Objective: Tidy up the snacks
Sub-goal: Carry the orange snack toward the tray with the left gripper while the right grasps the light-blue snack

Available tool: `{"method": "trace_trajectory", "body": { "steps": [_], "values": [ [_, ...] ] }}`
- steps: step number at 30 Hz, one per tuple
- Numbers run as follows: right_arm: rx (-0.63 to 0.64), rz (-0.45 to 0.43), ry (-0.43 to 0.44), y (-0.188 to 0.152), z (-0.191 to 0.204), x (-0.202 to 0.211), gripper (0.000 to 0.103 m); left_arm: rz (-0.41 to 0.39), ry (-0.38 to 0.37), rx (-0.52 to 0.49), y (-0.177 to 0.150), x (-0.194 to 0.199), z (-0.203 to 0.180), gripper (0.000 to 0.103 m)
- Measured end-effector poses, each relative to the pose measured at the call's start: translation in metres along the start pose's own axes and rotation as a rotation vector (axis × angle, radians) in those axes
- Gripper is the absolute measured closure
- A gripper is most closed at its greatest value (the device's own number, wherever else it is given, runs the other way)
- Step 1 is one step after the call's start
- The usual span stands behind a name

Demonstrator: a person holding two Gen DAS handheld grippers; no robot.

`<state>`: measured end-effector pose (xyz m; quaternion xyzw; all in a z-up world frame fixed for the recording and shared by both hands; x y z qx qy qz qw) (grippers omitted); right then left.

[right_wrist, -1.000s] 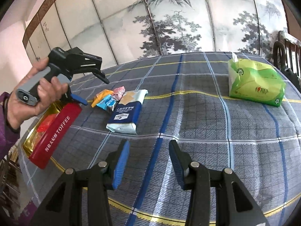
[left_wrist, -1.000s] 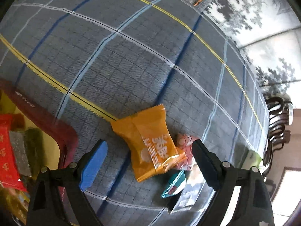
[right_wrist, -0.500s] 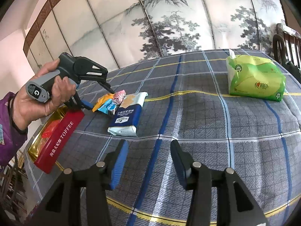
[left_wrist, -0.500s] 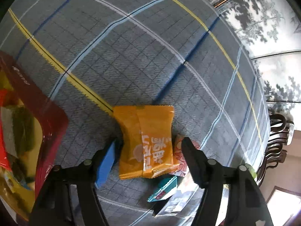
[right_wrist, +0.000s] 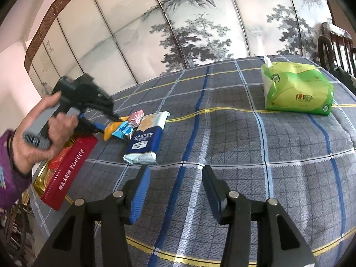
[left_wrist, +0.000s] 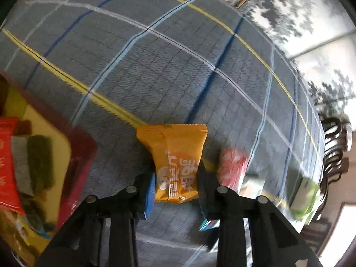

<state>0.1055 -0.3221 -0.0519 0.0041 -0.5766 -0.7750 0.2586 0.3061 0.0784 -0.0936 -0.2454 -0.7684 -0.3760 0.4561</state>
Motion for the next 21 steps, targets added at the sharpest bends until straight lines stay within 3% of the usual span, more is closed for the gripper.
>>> {"method": "trace_trajectory", "body": {
  "steps": [7, 10, 15, 18, 21],
  "values": [
    [0.004, 0.012, -0.002, -0.001, 0.0, -0.004, 0.054, -0.118, -0.123, -0.16, -0.045, 0.056, 0.001, 0.074],
    [0.024, 0.027, 0.003, -0.002, 0.004, -0.006, 0.054, -0.148, -0.142, -0.221, -0.062, 0.076, 0.007, 0.074],
    [0.089, 0.063, -0.01, -0.003, 0.017, -0.012, 0.054, -0.16, -0.18, -0.233, -0.079, 0.097, 0.023, 0.074],
    [0.13, 0.068, 0.062, 0.002, 0.04, -0.017, 0.054, -0.165, -0.197, -0.231, -0.083, 0.11, 0.033, 0.074],
    [0.275, 0.054, 0.16, 0.01, 0.078, -0.027, 0.054, -0.188, -0.2, -0.246, -0.085, 0.124, 0.042, 0.074]
  ]
}}
Point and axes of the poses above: each gripper's, at about its wrist camera, not at the fingertips, and x roughly against the way its jaws point, z to its left, y to its top, the point moved 1 cm from there along -x, roughly the way its jaws point, and after that the axes turned 15 degrees about -z, right-handed, at the moved point
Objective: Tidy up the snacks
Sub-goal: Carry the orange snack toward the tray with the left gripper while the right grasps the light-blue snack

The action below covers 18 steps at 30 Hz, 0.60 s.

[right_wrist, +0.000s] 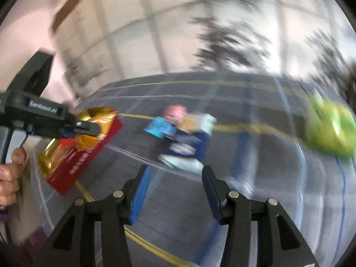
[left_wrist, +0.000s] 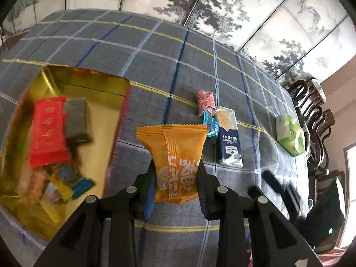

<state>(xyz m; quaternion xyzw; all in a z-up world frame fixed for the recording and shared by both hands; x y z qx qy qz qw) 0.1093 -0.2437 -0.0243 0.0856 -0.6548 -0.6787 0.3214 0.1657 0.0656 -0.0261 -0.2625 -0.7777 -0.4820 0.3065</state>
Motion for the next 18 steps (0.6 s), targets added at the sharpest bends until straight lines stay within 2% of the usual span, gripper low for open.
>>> {"method": "trace_trajectory", "body": {
  "steps": [5, 10, 18],
  "values": [
    [0.138, 0.053, 0.117, 0.019, 0.021, -0.049, 0.054, -0.037, -0.007, -0.009, 0.002, 0.024, 0.009, 0.074],
    [0.223, 0.114, 0.13, 0.024, 0.029, -0.089, 0.054, -0.064, 0.0, -0.005, 0.004, 0.036, 0.02, 0.074],
    [0.299, 0.186, 0.118, 0.022, 0.034, -0.124, 0.054, -0.095, 0.021, -0.016, 0.005, 0.046, 0.034, 0.074]
  ]
}}
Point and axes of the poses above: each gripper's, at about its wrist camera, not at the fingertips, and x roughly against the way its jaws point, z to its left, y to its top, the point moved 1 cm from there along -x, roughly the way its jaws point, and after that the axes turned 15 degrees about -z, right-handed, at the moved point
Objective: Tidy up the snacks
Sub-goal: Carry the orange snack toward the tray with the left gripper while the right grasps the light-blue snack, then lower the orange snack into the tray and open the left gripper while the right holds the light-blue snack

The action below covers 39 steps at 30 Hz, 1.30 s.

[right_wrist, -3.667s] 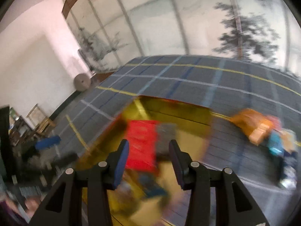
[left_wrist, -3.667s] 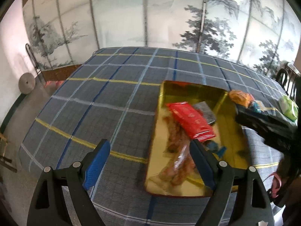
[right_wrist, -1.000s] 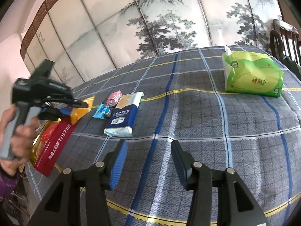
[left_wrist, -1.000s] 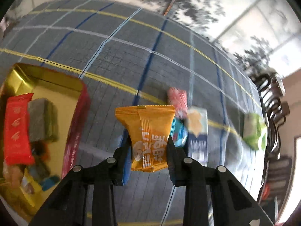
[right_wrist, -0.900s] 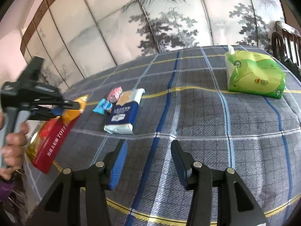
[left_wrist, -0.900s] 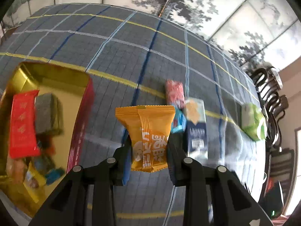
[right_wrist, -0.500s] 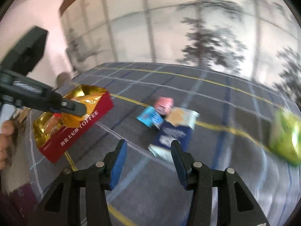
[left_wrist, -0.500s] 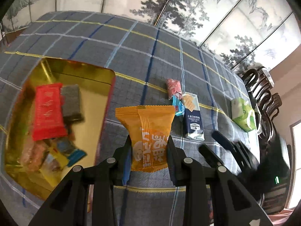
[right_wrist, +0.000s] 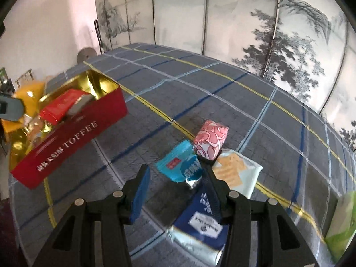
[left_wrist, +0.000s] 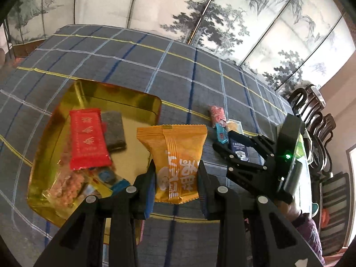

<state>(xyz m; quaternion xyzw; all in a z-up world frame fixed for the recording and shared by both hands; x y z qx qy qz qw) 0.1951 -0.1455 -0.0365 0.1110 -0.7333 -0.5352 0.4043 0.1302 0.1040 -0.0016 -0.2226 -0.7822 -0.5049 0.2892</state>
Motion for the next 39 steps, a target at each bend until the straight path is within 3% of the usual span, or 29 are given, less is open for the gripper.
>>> {"method": "trace_trajectory", "body": {
  "steps": [2, 4, 9, 13, 20, 32, 39],
  "values": [
    [0.009, 0.03, -0.004, -0.001, 0.0, -0.009, 0.056, 0.003, 0.003, 0.002, 0.0, -0.001, 0.003, 0.074],
    [0.01, 0.048, -0.008, -0.001, 0.001, -0.016, 0.071, 0.007, 0.008, 0.008, 0.0, -0.002, 0.008, 0.074],
    [-0.044, 0.056, -0.009, 0.0, 0.001, -0.015, 0.077, 0.005, 0.018, 0.016, -0.001, 0.004, 0.018, 0.074],
    [-0.146, -0.019, 0.028, 0.002, 0.01, 0.015, 0.077, -0.017, 0.038, 0.016, -0.001, 0.016, 0.031, 0.074],
    [-0.252, -0.127, 0.017, -0.018, 0.054, 0.068, 0.077, -0.043, 0.083, 0.019, -0.003, 0.035, 0.06, 0.074],
    [-0.334, -0.109, -0.048, -0.045, 0.059, 0.062, 0.077, -0.071, 0.158, 0.019, -0.011, 0.049, 0.107, 0.074],
    [-0.339, -0.116, -0.065, -0.045, 0.057, 0.063, 0.077, -0.084, 0.151, -0.055, -0.013, 0.046, 0.099, 0.074]
  ]
}}
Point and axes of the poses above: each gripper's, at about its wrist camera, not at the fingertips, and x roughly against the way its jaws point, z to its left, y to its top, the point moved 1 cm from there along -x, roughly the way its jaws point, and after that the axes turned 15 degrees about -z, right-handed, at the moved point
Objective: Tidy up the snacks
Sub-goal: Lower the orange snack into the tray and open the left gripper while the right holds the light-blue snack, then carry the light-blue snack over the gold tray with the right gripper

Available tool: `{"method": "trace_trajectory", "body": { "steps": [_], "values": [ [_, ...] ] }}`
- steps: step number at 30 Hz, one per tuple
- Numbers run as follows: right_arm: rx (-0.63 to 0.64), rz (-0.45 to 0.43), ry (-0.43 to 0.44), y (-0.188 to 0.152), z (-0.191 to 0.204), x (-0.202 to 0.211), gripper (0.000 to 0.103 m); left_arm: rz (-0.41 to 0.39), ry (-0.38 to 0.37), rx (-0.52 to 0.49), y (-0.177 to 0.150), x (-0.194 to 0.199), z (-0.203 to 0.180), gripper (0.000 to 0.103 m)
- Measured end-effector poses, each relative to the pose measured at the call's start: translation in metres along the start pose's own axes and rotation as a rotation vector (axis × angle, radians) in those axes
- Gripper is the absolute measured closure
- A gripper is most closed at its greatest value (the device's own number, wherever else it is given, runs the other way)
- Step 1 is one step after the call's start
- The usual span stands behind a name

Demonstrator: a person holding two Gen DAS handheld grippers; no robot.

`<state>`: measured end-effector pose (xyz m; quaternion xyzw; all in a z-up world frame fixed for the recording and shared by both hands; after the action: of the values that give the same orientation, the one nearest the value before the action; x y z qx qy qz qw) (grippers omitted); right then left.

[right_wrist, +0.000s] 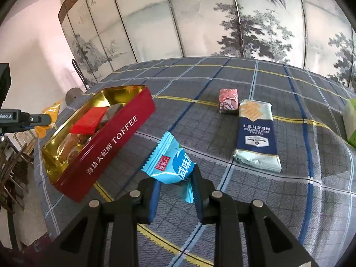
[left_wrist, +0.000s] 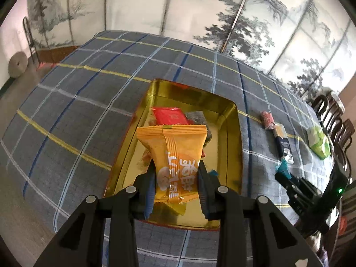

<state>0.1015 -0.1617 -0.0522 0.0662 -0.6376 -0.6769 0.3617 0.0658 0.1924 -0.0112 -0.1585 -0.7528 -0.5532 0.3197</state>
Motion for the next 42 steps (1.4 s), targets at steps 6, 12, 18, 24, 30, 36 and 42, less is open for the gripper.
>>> {"method": "trace_trajectory", "body": {
  "steps": [6, 12, 18, 24, 30, 36, 42],
  "values": [
    [-0.02, -0.016, -0.011, 0.0, -0.004, 0.003, 0.077, -0.017, -0.034, -0.092, 0.0, -0.012, -0.021, 0.073],
    [-0.015, -0.018, -0.013, 0.0, -0.003, 0.003, 0.077, 0.008, -0.077, -0.176, 0.002, -0.042, -0.041, 0.073],
    [-0.016, -0.018, -0.008, -0.001, -0.003, 0.003, 0.077, 0.024, -0.105, -0.222, 0.009, -0.065, -0.055, 0.073],
    [-0.021, -0.018, -0.004, 0.0, -0.005, 0.002, 0.077, 0.035, -0.105, -0.237, 0.019, -0.082, -0.061, 0.073],
    [-0.023, -0.017, -0.002, 0.0, -0.005, 0.002, 0.077, 0.06, -0.103, -0.218, 0.023, -0.096, -0.061, 0.072],
    [-0.023, -0.016, -0.002, 0.0, -0.005, 0.002, 0.077, 0.053, -0.091, -0.24, 0.023, -0.1, -0.066, 0.071],
    [-0.023, -0.014, -0.001, 0.0, -0.006, 0.002, 0.077, 0.028, -0.073, -0.251, 0.023, -0.097, -0.068, 0.058]
  ]
}}
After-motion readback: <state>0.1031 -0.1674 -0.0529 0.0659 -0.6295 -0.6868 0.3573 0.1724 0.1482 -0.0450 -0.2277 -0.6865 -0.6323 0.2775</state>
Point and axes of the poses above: each gripper's, at about its wrist camera, not at the fingertips, and x roughly against the way its jaws point, z to its left, y to its top, the point moved 1 cm from there along -x, roughly the way its jaws point, and after that the axes turned 15 degrees about -z, right-handed, at the moved point
